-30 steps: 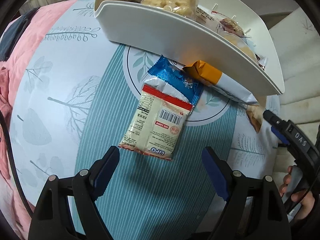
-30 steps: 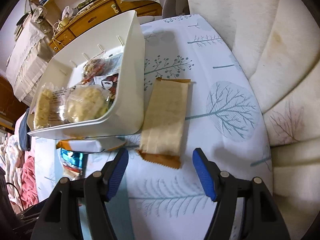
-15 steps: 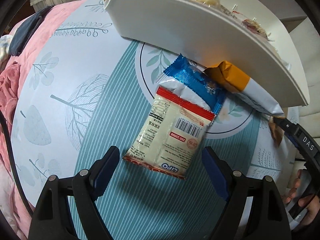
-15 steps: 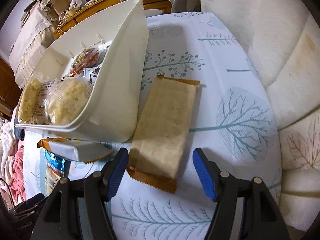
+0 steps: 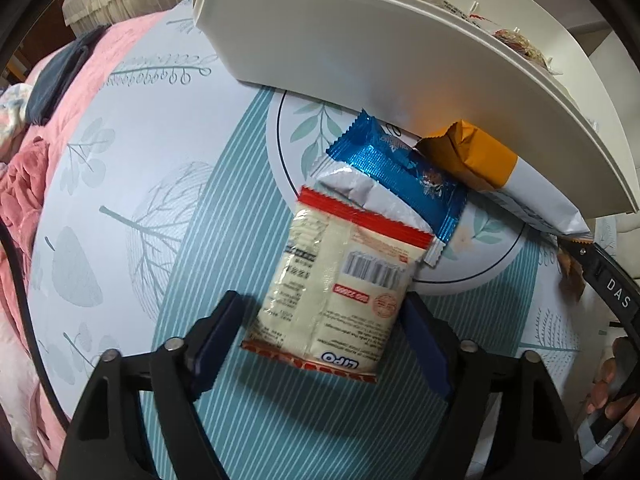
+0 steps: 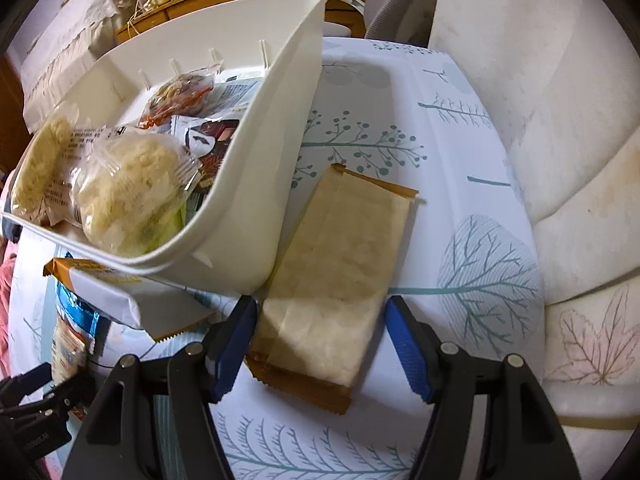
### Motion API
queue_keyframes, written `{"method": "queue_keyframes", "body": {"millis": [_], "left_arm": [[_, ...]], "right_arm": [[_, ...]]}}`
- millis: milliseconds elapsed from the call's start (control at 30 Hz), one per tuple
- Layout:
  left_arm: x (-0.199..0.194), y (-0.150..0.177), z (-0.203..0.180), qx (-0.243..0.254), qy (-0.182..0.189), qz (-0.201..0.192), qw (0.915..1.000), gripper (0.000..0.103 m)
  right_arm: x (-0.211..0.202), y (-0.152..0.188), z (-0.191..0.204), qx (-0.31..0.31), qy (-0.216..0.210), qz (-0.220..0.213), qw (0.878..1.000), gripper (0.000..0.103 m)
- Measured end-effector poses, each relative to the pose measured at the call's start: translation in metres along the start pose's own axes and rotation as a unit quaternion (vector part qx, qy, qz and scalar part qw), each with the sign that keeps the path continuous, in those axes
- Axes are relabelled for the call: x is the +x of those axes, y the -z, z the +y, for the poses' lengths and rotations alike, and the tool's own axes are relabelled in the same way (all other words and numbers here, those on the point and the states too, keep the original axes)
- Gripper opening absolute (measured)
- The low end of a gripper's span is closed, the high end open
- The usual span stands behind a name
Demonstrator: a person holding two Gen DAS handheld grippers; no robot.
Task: Organize snacks
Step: 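Grasp the cream UPO packet with left while right grasps the brown paper packet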
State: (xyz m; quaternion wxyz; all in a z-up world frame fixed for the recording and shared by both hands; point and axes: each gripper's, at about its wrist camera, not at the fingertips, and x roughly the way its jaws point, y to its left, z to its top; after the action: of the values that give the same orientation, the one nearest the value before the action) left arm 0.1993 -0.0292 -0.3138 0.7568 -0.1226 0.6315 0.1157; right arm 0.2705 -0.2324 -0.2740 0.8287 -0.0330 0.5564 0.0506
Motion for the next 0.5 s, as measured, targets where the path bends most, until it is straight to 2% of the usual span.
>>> {"method": "queue_keyframes", "body": {"millis": [233, 500], "left_arm": [[-0.004, -0.002, -0.007, 0.005, -0.007, -0.007, 0.9999, 0.057], [-0.01, 0.007, 0.003, 0.009, -0.001, 0.004, 1.0, 0.055]], "right_arm": [[-0.002, 0.002, 0.001, -0.014, 0.001, 0.017, 1.0, 0.063], [-0.005, 0.009, -0.006, 0.002, -0.007, 0.058, 0.998, 0.061]]}}
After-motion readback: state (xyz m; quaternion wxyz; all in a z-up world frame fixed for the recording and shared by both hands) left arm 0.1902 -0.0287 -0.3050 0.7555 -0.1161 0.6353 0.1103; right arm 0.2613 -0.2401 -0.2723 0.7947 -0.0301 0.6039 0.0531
